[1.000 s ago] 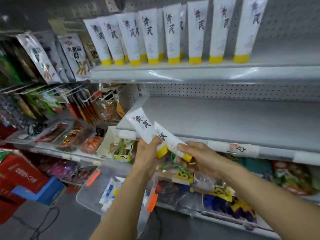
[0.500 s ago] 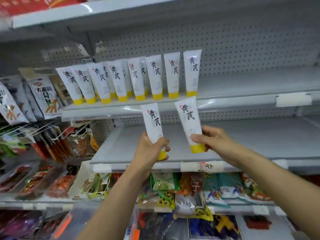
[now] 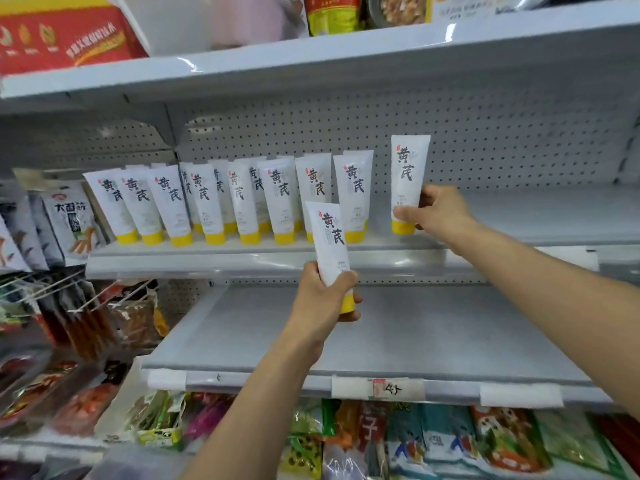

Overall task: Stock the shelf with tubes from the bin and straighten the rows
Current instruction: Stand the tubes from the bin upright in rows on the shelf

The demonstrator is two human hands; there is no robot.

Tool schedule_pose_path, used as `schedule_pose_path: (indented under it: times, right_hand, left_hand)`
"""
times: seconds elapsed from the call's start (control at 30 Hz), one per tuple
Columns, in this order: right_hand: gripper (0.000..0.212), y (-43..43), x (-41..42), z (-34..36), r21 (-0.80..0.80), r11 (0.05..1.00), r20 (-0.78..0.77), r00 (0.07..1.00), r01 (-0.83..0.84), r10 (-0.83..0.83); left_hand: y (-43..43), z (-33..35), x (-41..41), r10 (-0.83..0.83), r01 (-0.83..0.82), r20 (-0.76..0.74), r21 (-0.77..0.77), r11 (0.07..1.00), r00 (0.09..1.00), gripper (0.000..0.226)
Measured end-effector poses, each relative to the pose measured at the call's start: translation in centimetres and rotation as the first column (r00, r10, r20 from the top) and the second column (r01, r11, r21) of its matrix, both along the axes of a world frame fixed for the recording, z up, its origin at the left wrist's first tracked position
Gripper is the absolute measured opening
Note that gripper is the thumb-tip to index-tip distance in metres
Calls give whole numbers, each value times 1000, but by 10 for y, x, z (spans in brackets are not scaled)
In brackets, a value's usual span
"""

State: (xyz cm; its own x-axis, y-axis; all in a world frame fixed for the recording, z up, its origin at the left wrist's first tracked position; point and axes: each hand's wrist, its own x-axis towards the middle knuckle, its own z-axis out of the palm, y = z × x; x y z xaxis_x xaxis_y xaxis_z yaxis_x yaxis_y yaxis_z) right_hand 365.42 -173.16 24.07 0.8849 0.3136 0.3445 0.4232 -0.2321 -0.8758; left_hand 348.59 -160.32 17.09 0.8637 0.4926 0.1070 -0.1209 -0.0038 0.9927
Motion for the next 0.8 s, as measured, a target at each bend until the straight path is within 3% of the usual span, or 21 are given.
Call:
schedule_pose_path:
  times: [0.17,0.57,0.8]
  right_hand:
    - [42,15,39,-9,-103,995,-18,1000,-19,17]
    - [45,30,74,-16,-86,993,1,997,-79,80]
    - [53,30,71,-14,-198,980,0,1000,14,-14]
  left_hand:
    - [-12,0,18,20,-21,12,67,998,1000,33]
    - [-12,1,33,56,-59,31,129,990,998,39]
    - [-12,2,31,46,-50,35,111,993,998,35]
